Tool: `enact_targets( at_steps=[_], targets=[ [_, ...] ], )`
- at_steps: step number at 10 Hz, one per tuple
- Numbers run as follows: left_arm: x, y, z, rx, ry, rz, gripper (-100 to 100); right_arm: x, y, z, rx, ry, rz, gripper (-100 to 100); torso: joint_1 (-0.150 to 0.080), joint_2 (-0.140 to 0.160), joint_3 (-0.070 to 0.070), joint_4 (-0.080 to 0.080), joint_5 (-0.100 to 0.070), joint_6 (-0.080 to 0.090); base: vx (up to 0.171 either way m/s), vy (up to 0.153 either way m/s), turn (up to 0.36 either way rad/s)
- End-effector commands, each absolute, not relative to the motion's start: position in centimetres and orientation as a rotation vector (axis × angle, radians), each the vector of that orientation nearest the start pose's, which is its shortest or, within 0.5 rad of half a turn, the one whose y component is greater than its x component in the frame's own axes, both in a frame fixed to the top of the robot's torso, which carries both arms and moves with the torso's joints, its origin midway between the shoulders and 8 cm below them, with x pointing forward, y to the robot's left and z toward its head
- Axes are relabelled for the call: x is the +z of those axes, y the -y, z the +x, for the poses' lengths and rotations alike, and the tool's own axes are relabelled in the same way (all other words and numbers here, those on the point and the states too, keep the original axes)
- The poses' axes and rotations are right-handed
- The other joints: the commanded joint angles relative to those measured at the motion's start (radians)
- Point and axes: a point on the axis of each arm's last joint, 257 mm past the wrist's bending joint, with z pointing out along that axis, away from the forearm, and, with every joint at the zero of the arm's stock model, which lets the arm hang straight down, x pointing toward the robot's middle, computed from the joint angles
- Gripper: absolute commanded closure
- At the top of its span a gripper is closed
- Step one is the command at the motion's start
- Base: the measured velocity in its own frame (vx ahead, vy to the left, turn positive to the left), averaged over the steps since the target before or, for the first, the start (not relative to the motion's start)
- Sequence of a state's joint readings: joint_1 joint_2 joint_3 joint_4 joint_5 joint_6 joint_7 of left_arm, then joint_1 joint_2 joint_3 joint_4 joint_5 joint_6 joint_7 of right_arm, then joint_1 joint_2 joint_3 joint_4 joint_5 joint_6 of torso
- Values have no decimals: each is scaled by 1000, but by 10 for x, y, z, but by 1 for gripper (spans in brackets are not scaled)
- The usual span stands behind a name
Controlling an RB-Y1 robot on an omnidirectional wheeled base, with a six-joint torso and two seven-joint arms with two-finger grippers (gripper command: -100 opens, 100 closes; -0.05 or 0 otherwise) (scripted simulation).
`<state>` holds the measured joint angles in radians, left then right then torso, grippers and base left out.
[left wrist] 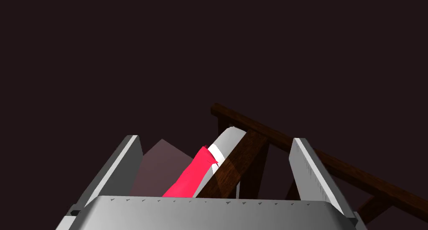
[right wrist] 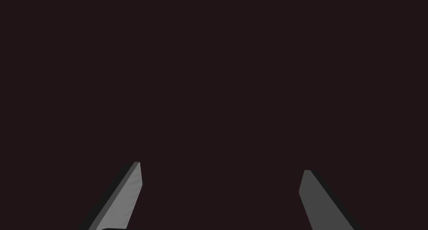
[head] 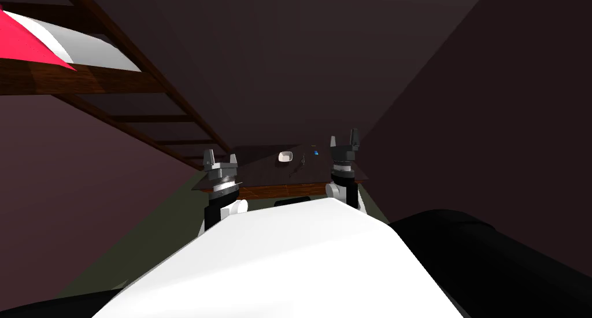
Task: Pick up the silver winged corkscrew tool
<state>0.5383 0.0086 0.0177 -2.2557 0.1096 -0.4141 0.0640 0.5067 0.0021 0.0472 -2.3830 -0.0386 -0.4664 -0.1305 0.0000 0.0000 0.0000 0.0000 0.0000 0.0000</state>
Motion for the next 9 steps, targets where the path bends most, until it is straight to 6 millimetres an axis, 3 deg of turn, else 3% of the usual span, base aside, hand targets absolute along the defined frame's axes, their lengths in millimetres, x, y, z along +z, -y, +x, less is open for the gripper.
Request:
enact_targets(
  at_steps=[1,3,6,9],
  targets=[
    [-16,-305,355,-1362,-624,-863,0,52,266,335,1517,-542,698,-100,0,0,0,0,0,0,-9,25,43],
    [-16,-305,355,-1362,-624,-863,0,31,270,348,1528,-600,749,-100,3,1,1,0,1,0,-25,64,70],
    [-16,-305,355,-1362,-623,-863,0,-19,286,373,1540,-691,896,-100,6,1,1,0,1,0,-24,95,108],
    [-16,-305,355,-1362,-624,-863,0,-45,296,383,1535,-722,972,-100,4,1,1,0,1,0,-17,63,52]
  ],
)
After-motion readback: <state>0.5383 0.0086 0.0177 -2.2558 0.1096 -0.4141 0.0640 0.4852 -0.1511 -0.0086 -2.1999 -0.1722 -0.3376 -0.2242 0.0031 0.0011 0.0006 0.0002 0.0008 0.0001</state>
